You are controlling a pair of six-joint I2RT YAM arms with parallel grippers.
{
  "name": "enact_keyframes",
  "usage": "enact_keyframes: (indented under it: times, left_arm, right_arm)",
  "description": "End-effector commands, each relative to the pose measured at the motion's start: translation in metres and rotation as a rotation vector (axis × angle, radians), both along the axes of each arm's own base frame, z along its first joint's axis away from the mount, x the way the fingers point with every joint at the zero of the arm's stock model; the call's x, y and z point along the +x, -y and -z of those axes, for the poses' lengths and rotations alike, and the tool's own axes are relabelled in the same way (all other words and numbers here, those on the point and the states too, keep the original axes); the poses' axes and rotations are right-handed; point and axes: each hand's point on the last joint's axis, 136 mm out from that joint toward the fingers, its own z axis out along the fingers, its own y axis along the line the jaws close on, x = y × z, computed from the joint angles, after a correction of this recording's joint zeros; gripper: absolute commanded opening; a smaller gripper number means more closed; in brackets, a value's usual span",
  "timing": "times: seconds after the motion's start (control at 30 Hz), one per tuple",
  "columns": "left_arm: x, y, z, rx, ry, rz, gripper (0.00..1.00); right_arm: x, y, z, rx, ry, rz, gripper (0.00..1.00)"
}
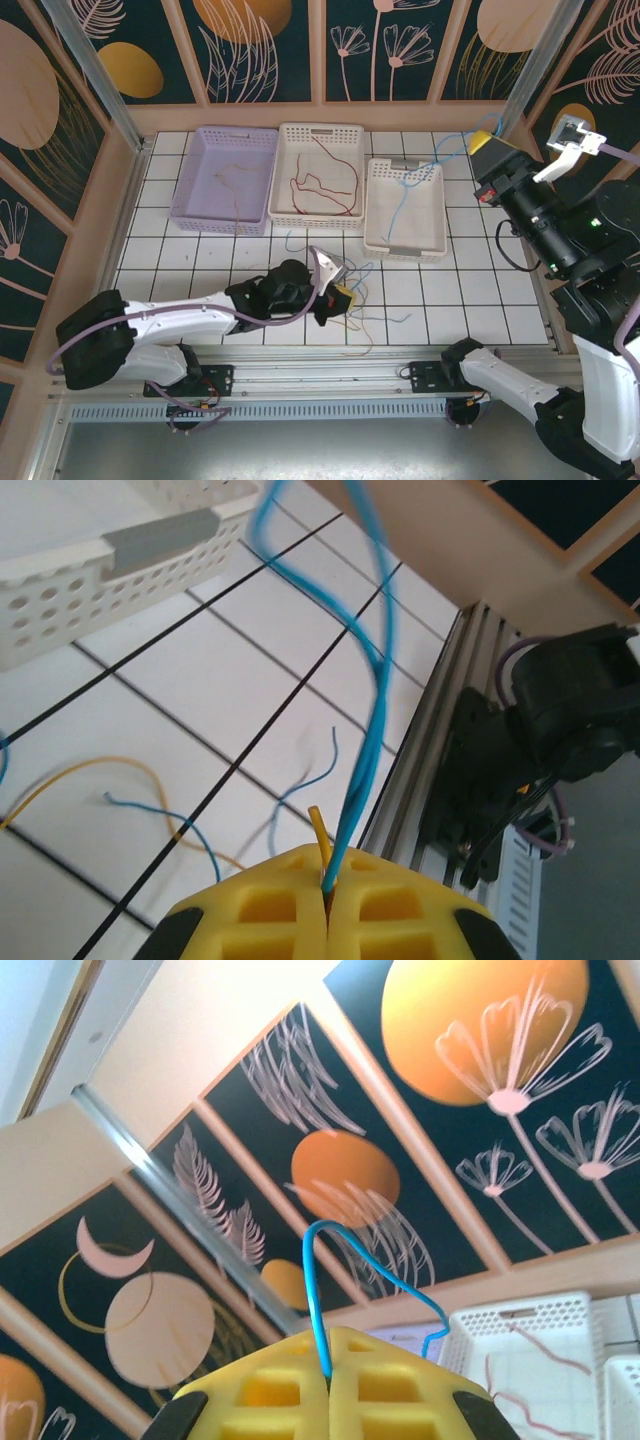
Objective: Untangle the cables
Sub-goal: Untie the cable, then place the cable in the container.
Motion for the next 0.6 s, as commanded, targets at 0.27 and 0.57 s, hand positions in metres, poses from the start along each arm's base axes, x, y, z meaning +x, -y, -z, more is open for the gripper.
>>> enact_keyframes:
  times: [0.27, 0.57]
  left_arm:
    - [0.014, -0.071, -0.011, 0.048, 0.087, -0.246, 0.00]
    - [0.027, -0.080, -0.057, -0.068, 0.152, -0.345, 0.00]
  right_arm:
    - [0.029, -0.008, 0.015, -0.078, -0.014, 0.053, 0.00]
    - [0.097, -0.010, 0.099, -0.255, -0.119, 0.213, 0.00]
